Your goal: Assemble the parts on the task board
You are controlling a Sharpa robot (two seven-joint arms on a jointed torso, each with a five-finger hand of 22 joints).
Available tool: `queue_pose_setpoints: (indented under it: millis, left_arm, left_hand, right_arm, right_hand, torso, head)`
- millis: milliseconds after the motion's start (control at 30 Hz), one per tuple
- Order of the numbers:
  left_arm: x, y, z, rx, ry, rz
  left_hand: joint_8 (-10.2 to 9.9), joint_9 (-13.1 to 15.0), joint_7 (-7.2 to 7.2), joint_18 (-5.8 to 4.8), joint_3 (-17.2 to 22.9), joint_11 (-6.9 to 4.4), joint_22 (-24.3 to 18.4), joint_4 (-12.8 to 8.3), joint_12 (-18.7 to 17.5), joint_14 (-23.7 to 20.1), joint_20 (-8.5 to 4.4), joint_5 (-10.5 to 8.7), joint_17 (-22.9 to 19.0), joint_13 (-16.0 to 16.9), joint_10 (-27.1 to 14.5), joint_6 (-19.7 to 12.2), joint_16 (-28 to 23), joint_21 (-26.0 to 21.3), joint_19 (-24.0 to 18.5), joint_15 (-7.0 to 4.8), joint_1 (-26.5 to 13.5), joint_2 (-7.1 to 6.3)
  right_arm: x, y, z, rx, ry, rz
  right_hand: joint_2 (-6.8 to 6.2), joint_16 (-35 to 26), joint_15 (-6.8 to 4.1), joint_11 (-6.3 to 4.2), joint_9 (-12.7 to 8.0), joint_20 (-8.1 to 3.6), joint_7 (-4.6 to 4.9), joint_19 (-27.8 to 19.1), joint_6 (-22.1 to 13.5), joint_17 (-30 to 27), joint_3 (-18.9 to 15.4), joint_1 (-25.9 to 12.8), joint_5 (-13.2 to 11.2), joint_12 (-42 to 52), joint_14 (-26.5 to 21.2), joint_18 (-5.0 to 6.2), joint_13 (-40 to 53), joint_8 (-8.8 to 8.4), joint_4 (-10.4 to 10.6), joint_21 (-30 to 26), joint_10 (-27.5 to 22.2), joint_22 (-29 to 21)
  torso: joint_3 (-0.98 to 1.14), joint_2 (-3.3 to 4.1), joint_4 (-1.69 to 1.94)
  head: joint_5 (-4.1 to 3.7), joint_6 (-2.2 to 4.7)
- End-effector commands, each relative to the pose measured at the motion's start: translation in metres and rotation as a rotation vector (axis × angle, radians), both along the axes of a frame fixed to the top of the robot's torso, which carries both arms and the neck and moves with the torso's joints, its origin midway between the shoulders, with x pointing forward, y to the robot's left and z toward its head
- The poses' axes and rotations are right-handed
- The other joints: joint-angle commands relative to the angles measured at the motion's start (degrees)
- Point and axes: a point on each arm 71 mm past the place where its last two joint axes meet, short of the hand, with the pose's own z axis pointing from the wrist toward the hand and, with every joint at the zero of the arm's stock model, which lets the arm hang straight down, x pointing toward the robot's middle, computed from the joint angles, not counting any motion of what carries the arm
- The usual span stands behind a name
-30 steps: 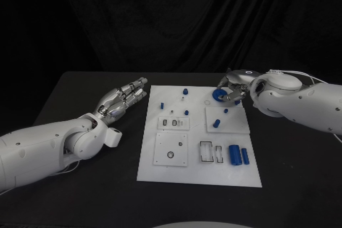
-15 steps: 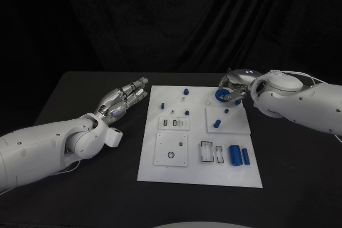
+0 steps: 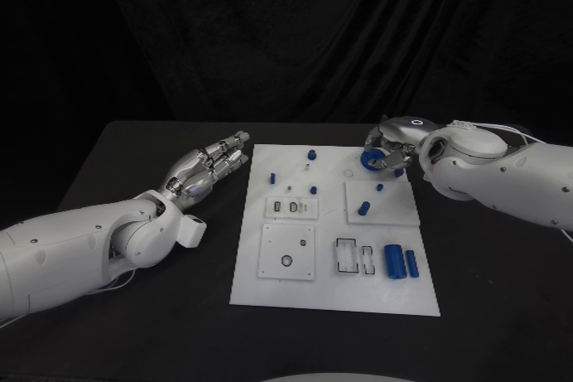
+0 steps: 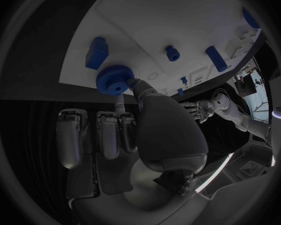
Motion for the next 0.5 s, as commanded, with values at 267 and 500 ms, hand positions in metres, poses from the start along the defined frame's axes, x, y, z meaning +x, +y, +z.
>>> queue_pose_setpoints:
  millis: [267, 500]
  left_arm:
    - [-0.0017, -0.0005, 0.0035, -0.032, -0.041, -0.017]
    - [-0.0007, -0.001, 0.0029, -0.031, -0.038, -0.019]
  left_hand:
    - [0.31, 0.01, -0.01, 0.6, 0.45, 0.48, 0.07, -0.01, 0.19, -0.02, 0.31, 0.2, -0.06, 0.08, 0.03, 0.15, -0.21, 0.18, -0.05, 0.23, 0.21, -0.09]
    - [0.31, 0.01, 0.01, 0.61, 0.46, 0.48, 0.08, -0.01, 0.18, -0.02, 0.34, 0.19, -0.06, 0.08, 0.03, 0.11, -0.21, 0.19, -0.03, 0.29, 0.21, -0.09]
  right_arm:
    - [-0.0059, 0.0041, -0.0002, 0.011, -0.021, 0.03]
    - [-0.0096, 0.0058, 0.0014, 0.017, -0.021, 0.039]
  right_hand:
    - [-1.73, 0.17, -0.23, -0.05, 8.43, -0.18, -0.27, 3.61, -4.23, 15.09, 1.39, -3.17, 0.36, 0.15, 5.94, -0.45, 15.05, -6.46, 2.93, -0.49, 6.06, 13.85]
    - [-3.03, 0.17, -0.04, -0.13, 2.76, -0.18, -0.26, 3.25, -5.86, 15.09, 2.43, -3.75, 0.26, 0.15, 5.94, -0.29, 15.05, -12.17, 4.5, -1.02, 6.06, 13.66]
  torso:
    - [-0.04, -0.03, -0.01]
    - [-0.08, -0.05, -0.02]
  head:
    - [-0.05, 0.31]
    - [-0.18, 0.52]
